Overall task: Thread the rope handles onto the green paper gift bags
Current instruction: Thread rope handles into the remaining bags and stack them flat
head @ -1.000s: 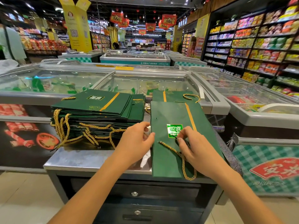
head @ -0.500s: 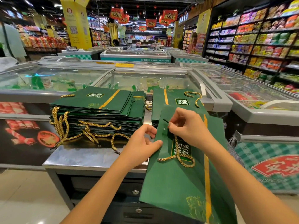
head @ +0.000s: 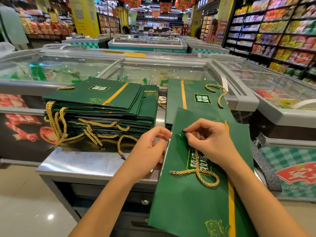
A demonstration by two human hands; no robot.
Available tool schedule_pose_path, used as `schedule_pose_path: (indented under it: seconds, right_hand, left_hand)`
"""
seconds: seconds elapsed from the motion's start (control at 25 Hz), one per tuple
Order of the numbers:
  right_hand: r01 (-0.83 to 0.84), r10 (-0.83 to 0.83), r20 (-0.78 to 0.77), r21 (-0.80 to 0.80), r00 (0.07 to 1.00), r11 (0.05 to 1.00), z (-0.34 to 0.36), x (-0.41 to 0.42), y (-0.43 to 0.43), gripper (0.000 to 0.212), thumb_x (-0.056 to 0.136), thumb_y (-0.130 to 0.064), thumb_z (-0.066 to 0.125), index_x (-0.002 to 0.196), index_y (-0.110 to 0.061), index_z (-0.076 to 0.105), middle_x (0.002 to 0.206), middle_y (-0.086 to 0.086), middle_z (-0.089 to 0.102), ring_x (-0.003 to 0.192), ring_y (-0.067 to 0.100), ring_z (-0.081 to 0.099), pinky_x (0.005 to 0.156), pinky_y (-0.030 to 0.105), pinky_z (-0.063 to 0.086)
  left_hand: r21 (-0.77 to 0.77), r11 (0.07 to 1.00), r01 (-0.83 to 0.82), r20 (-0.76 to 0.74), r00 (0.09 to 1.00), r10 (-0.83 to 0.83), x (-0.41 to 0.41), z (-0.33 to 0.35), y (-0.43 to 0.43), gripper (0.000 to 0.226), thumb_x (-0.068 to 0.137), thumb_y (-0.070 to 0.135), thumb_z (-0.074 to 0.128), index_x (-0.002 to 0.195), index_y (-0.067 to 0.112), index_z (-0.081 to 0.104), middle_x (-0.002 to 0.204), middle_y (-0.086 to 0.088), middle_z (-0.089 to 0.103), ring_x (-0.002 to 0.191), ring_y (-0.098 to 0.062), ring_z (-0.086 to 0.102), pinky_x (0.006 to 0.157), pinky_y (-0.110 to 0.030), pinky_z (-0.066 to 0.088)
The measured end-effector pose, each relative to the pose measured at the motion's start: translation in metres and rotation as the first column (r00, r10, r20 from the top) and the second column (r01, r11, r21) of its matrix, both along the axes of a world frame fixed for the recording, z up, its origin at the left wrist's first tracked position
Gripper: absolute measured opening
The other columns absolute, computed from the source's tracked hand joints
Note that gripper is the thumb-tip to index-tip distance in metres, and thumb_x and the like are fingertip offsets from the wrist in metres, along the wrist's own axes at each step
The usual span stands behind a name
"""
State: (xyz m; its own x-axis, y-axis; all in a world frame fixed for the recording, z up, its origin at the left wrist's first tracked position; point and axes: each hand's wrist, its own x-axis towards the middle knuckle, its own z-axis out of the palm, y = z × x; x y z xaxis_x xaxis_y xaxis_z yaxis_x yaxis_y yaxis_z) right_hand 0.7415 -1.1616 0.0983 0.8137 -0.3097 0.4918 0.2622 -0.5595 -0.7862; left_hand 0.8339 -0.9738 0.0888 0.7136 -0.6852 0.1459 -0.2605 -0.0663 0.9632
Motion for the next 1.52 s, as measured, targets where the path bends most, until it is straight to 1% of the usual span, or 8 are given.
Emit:
schedule_pose_path:
  seconds: [0.12, 0.4, 0.76, 1.04, 1.16, 1.28, 1.4, 1.52]
  right_hand:
    - [-0.009, 0.009, 0.010, -0.054, 1.000, 0.999, -0.0019, -0.0004, 0.0001, 0.017, 0.082, 0.006, 0.075, 0.084, -0.010, 0.074, 0.066, 0.010, 0.059, 0.059, 0.014, 0.047, 0.058, 0.024, 0.041]
    - [0.096, -0.065, 0.105, -0.319, 0.992, 0.943, -0.0036, -0.0008, 0.0029, 0.016, 0.080, 0.005, 0.076, 0.086, -0.010, 0.074, 0.072, 0.004, 0.063, 0.060, 0.014, 0.053, 0.060, 0.015, 0.041]
    - [0.183, -0.112, 0.168, -0.505, 0.979, 0.844, -0.0063, 0.0002, 0.0049, 0.013, 0.082, 0.001, 0.077, 0.088, -0.010, 0.073, 0.079, -0.002, 0.060, 0.063, 0.003, 0.049, 0.063, 0.009, 0.037]
    - [0.142, -0.058, 0.172, -0.530, 0.983, 0.836, -0.0051, -0.0004, 0.0056, 0.006, 0.092, -0.003, 0.070, 0.096, -0.007, 0.068, 0.095, 0.001, 0.059, 0.086, 0.017, 0.056, 0.075, 0.026, 0.045]
    - [0.114, -0.039, 0.165, -0.478, 0.986, 0.871, -0.0048, 0.0003, 0.0049, 0.006, 0.094, -0.005, 0.069, 0.100, -0.007, 0.069, 0.097, 0.000, 0.063, 0.089, 0.012, 0.059, 0.076, 0.021, 0.046]
    - [0.101, -0.051, 0.166, -0.314, 0.985, 0.944, -0.0050, -0.0005, 0.0032, 0.014, 0.091, -0.003, 0.073, 0.102, -0.011, 0.071, 0.095, -0.007, 0.068, 0.078, 0.004, 0.060, 0.071, 0.016, 0.045]
    - [0.056, -0.036, 0.143, -0.140, 0.989, 0.989, -0.0054, -0.0014, 0.0018, 0.018, 0.088, -0.001, 0.075, 0.100, -0.014, 0.071, 0.089, -0.011, 0.070, 0.066, 0.011, 0.059, 0.064, 0.021, 0.048]
    - [0.034, -0.021, 0.145, -0.091, 0.989, 0.995, -0.0059, -0.0016, 0.0023, 0.019, 0.086, -0.001, 0.078, 0.097, -0.013, 0.070, 0.090, -0.006, 0.071, 0.064, 0.018, 0.059, 0.061, 0.033, 0.051]
  left_hand:
    - [-0.041, 0.999, 0.016, -0.021, 1.000, -0.017, -0.0004, 0.0006, -0.0004, 0.015, 0.100, 0.011, 0.057, 0.104, 0.023, 0.064, 0.107, -0.002, 0.065, 0.069, -0.015, 0.064, 0.054, -0.025, 0.047]
    - [-0.093, 0.995, 0.046, -0.056, 0.997, -0.051, -0.0015, 0.0024, -0.0012, 0.022, 0.099, 0.014, 0.061, 0.116, 0.028, 0.064, 0.102, -0.002, 0.063, 0.073, -0.019, 0.067, 0.055, -0.018, 0.048]
    - [-0.113, 0.991, 0.066, -0.041, 0.997, -0.071, -0.0016, 0.0028, 0.0003, 0.032, 0.098, 0.014, 0.062, 0.124, 0.033, 0.063, 0.102, -0.002, 0.064, 0.077, -0.011, 0.070, 0.061, -0.018, 0.051]
    - [-0.140, 0.987, 0.074, -0.038, 0.996, -0.080, -0.0004, 0.0001, 0.0002, 0.032, 0.099, 0.017, 0.062, 0.122, 0.039, 0.063, 0.103, -0.004, 0.064, 0.087, -0.035, 0.069, 0.068, -0.030, 0.056]
    - [-0.135, 0.988, 0.074, -0.020, 0.997, -0.077, 0.0011, -0.0014, -0.0004, 0.032, 0.099, 0.017, 0.061, 0.123, 0.039, 0.063, 0.103, -0.003, 0.065, 0.091, -0.041, 0.066, 0.067, -0.039, 0.057]
    - [-0.141, 0.987, 0.076, -0.027, 0.996, -0.080, 0.0011, -0.0005, -0.0003, 0.032, 0.099, 0.018, 0.061, 0.123, 0.038, 0.064, 0.101, -0.002, 0.065, 0.089, -0.040, 0.067, 0.068, -0.033, 0.057]
    - [-0.134, 0.988, 0.076, -0.029, 0.996, -0.081, 0.0010, 0.0009, -0.0005, 0.033, 0.099, 0.019, 0.062, 0.124, 0.041, 0.063, 0.099, 0.002, 0.064, 0.085, -0.043, 0.064, 0.068, -0.038, 0.055]
    - [-0.132, 0.989, 0.069, -0.020, 0.997, -0.072, 0.0017, -0.0001, -0.0003, 0.034, 0.099, 0.020, 0.062, 0.124, 0.043, 0.064, 0.096, 0.006, 0.063, 0.075, -0.031, 0.060, 0.064, -0.034, 0.050]
